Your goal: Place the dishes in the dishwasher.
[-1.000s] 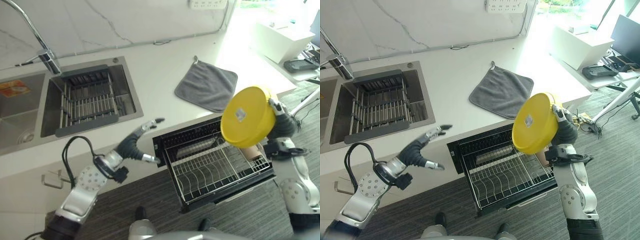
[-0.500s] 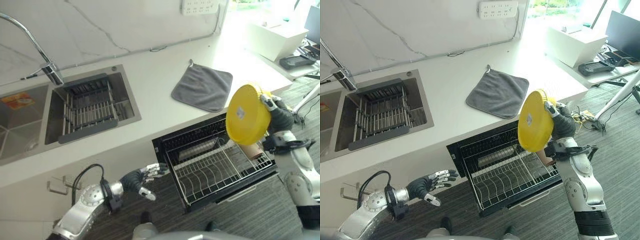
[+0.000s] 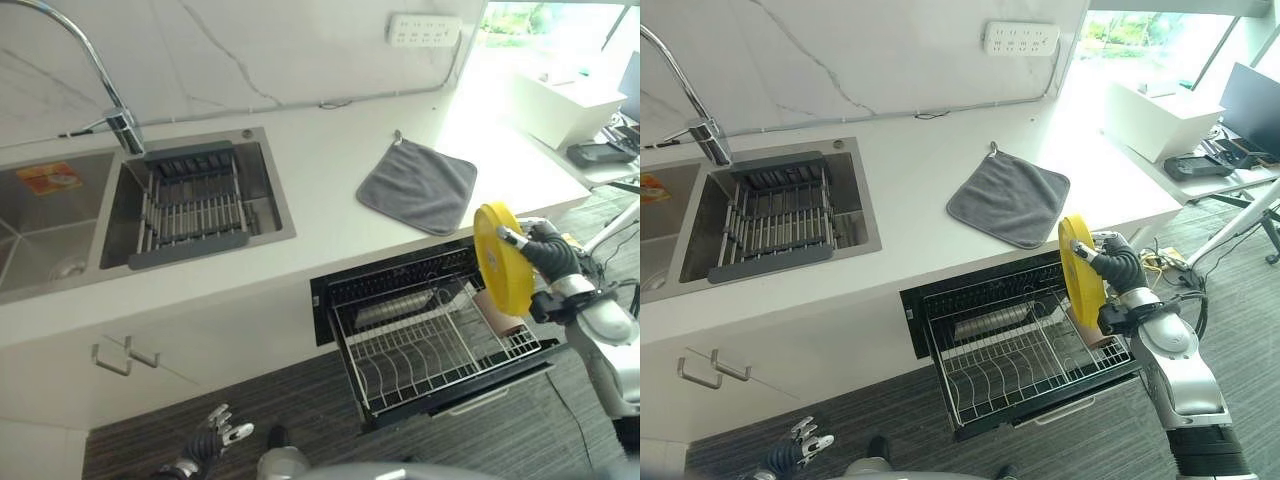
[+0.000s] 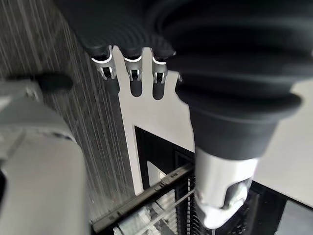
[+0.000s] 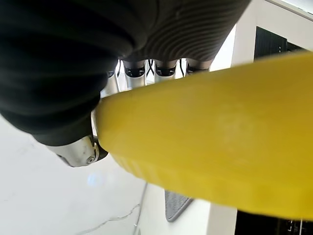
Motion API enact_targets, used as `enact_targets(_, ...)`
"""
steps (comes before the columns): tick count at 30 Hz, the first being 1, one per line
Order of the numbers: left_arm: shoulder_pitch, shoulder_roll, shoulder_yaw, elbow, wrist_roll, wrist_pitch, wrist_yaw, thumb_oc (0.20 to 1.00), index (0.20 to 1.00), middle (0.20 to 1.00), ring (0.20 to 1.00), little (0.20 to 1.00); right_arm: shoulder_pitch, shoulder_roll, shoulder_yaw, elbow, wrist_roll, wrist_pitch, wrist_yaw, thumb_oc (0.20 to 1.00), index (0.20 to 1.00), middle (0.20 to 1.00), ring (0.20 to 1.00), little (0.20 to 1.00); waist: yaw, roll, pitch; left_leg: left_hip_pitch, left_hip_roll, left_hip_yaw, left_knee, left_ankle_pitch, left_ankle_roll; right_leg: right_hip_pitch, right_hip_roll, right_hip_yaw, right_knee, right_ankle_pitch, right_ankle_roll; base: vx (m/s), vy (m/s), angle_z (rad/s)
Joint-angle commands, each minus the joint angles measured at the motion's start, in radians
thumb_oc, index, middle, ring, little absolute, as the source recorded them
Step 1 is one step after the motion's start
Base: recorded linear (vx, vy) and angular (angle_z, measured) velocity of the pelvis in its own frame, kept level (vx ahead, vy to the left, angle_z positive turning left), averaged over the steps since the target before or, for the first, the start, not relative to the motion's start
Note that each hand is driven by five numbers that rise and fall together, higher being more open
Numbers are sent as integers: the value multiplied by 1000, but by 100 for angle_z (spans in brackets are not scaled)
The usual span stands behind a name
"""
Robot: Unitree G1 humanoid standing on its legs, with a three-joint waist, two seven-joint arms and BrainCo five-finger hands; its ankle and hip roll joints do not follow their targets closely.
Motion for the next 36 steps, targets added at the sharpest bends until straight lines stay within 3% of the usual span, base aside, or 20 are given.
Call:
enact_targets(1,-73,28,8,-17,42,-58,12,1000,1000,1000,1000,1000,-87,-65,-66,-11,-83,-96,-22,200,200,200,200,200,26,25,8,63,42,-44,0,-78,-25,24,-48,31,1,-11,56,0,0,0)
enact_targets(5,-81,26,5,-32,21,-56,14,1000,1000,1000,1000,1000,-96,-79,-49,40,-186,-129,-53,200,200,200,200,200,35,27,9,64,40,-48,0,-79,-25,30,-48,23,1,-12,56,0,0,0)
enact_targets(9,-85,24,1,-28,5,-45,43,1000,1000,1000,1000,1000,-102,-87,-38,72,-210,-118,-52,200,200,200,200,200,42,28,11,66,36,-55,0,-79,-24,36,-45,21,1,-14,54,1,-9,2)
enact_targets(14,-87,-8,71,39,-45,-31,82,1000,1000,1000,1000,1000,-92,-83,-22,93,-262,-127,-48,200,200,200,200,200,51,25,11,81,28,-61,0,-87,-17,57,-40,8,11,-29,48,22,4,7)
enact_targets(19,-106,-25,120,93,-57,-8,82,1000,1000,1000,1000,1000,-60,-85,-30,90,-309,-154,-49,200,200,200,200,200,58,23,40,92,5,-98,4,-83,13,8,-66,31,182,-85,46,-15,7,10)
enact_targets(25,-158,7,131,85,-103,35,140,1000,1000,1000,1000,1000,-89,-81,1,142,-364,-214,-76,200,200,200,200,200,72,24,107,1,11,-153,162,-124,23,-75,-113,47,357,-93,42,-108,-47,17)
enact_targets(36,-157,-6,134,83,-145,43,167,1000,1000,1000,1000,1000,-118,-79,43,167,-347,-197,-69,200,200,200,200,200,81,32,170,-78,28,-161,297,-156,27,-125,-139,55,431,-146,24,-50,6,0)
